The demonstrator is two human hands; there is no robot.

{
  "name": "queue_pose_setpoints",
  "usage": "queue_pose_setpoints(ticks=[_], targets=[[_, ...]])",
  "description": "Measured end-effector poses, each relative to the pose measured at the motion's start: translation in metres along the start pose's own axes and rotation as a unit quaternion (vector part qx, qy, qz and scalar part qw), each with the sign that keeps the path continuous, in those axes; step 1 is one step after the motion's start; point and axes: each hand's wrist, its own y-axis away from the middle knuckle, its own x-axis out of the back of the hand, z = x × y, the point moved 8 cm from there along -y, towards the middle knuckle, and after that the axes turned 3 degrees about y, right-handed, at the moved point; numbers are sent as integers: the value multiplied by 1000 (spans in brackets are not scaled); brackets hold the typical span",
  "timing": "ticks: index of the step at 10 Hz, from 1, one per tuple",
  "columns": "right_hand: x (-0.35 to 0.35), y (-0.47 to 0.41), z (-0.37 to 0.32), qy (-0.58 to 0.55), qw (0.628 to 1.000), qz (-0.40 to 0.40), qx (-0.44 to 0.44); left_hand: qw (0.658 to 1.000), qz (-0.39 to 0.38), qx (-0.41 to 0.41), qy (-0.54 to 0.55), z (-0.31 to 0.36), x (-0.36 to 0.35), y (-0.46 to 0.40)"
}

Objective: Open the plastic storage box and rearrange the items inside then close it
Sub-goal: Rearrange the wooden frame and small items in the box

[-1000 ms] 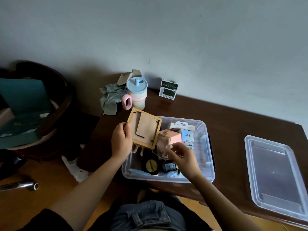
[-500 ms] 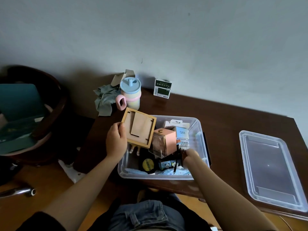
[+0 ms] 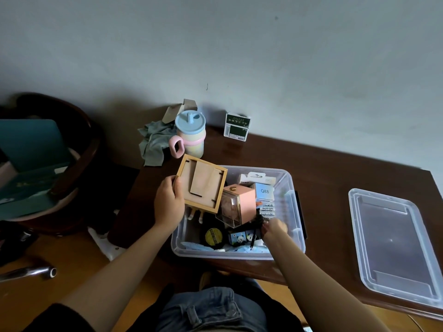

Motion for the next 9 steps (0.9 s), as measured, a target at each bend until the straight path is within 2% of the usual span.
queue_pose_setpoints(ticks=[2,3,4,5,6,7,8,9], targets=[[4,3,-2,39,999,19,5,1000,-1,-2,1,1,0,1],[5,20,-22,143,983,45,109,1000,-1,-2,4,0,0,1],[-8,60,-46,272,898,4,346,1000,4,-8,7,0,0,1],[-49,103,-36,384,782,-194,451,1000,4,-1,16,-3,-1,-1],[-86,120,0,572,601,-289,477,1000,0,13,27,-6,-3,-3],[-116,115,35,713,433,-301,462,1000,1,13,28,-8,-4,-3],[-144,112,46,750,378,-315,442,1000,4,9,23,-7,-4,-3],[-160,90,53,799,377,-308,352,1000,1,22,17,-8,-5,-4]])
